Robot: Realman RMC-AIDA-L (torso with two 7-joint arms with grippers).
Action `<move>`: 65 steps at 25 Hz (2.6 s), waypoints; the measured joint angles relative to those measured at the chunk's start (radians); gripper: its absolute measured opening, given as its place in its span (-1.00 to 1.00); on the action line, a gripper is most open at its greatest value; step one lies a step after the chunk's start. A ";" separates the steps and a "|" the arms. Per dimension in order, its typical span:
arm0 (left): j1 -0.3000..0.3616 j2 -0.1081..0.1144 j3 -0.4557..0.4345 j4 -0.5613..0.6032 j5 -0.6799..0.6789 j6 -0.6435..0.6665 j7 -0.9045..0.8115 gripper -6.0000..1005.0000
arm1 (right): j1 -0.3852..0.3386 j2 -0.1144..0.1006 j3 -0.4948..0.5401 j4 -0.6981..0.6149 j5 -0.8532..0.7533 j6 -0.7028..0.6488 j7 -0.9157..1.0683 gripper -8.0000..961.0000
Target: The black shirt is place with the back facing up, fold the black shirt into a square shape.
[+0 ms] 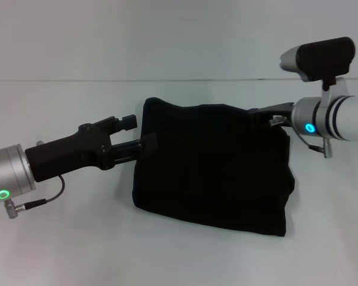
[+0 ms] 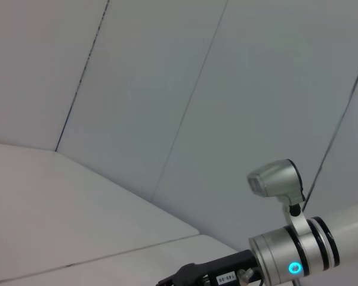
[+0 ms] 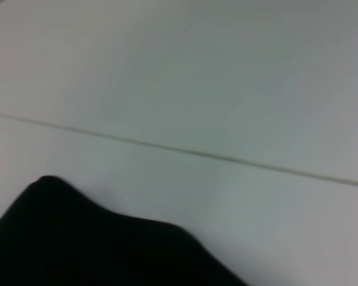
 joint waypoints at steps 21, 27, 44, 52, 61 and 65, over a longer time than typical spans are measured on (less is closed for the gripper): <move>0.001 0.002 -0.011 0.005 -0.002 -0.002 -0.001 0.71 | -0.305 -0.134 0.131 -0.296 0.166 -0.753 0.150 -0.71; 0.002 0.002 -0.011 0.005 -0.002 0.004 -0.001 0.71 | -0.332 -0.211 0.140 -0.279 0.105 -0.923 0.299 -0.41; -0.005 0.003 -0.006 0.005 -0.002 -0.005 0.005 0.71 | -0.262 -0.204 0.147 -0.107 -0.041 -0.895 0.355 -0.01; -0.006 0.003 -0.008 0.004 -0.001 -0.005 0.006 0.71 | -0.257 -0.178 0.178 -0.106 -0.039 -0.859 0.362 -0.02; -0.006 0.003 -0.009 0.002 -0.001 -0.008 0.008 0.71 | -0.267 -0.158 0.234 -0.106 -0.037 -0.843 0.346 -0.43; -0.006 0.003 -0.009 0.001 -0.002 -0.011 0.008 0.71 | -0.267 -0.149 0.249 -0.108 -0.037 -0.855 0.327 -0.70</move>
